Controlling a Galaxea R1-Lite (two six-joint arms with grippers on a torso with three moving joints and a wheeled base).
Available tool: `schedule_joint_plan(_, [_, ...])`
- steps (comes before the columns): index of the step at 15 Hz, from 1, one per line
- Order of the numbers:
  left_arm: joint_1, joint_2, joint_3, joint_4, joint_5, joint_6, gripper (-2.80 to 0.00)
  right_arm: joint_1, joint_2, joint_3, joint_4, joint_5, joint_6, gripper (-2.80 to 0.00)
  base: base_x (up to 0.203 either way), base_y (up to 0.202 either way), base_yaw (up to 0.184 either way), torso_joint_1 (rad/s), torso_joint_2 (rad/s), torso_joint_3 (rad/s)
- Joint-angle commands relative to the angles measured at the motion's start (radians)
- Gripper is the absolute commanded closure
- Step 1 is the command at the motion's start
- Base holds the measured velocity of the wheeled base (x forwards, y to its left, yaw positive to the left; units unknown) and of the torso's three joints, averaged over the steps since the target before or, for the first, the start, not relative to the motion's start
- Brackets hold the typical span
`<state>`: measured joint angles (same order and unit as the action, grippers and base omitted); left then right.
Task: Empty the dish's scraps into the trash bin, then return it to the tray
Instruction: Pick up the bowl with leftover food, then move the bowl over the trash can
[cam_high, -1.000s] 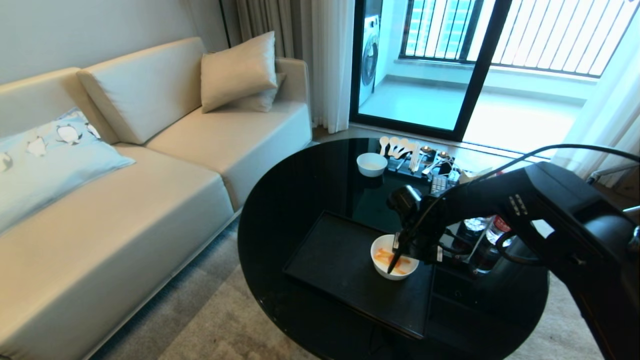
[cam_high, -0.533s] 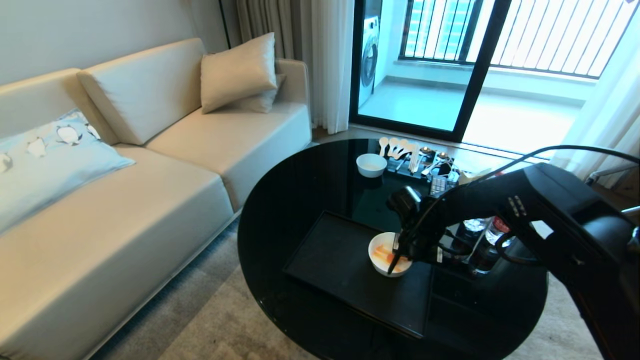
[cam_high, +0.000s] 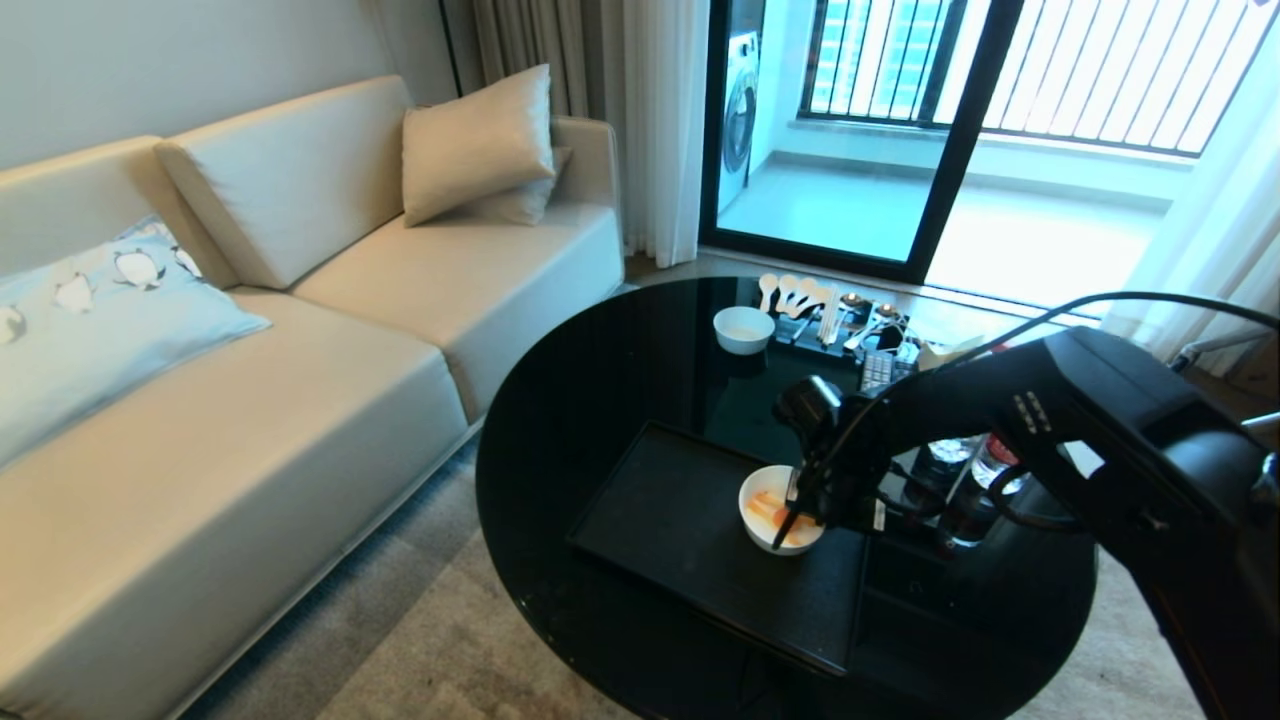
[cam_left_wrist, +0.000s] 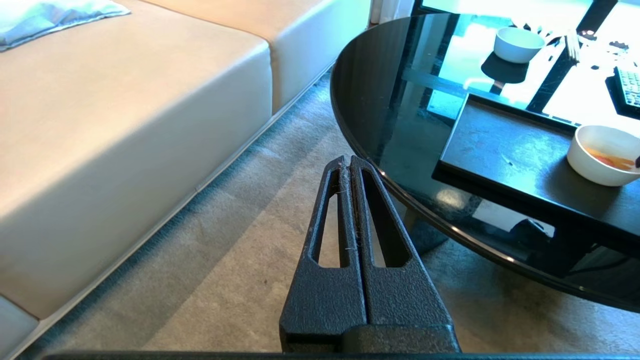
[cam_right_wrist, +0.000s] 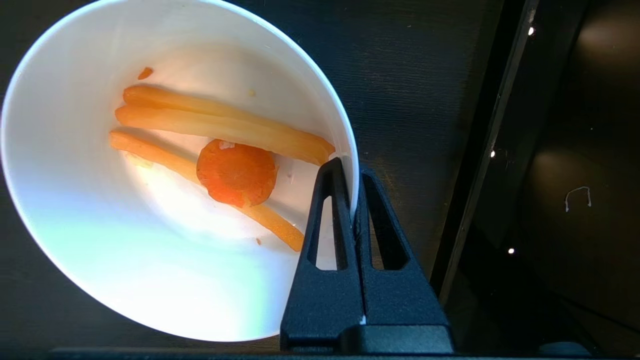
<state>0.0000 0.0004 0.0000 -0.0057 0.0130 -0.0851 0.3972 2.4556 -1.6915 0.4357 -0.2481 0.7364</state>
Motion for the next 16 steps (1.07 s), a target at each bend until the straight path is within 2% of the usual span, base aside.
schedule_joint_plan(1, [0.000, 0.000, 0.000, 0.000, 0.001, -0.001, 0.00, -0.001, -0.031, 0.002, 0.004, -0.002, 0.029, 0.00, 0.000, 0.000, 0.000, 0.000, 0.00, 0.000])
schedule_joint_plan(10, [0.000, 0.000, 0.000, 0.000, 0.001, -0.001, 0.00, -0.029, -0.238, 0.022, 0.188, 0.004, 0.234, 0.00, 0.000, 0.000, 0.000, 0.000, 0.00, 0.000])
schedule_joint_plan(16, [0.000, 0.000, 0.000, 0.000, 0.001, -0.001, 0.00, -0.051, -0.473, 0.200, 0.185, 0.002, 0.245, 0.00, 0.000, 0.000, 0.000, 0.000, 0.00, 0.000])
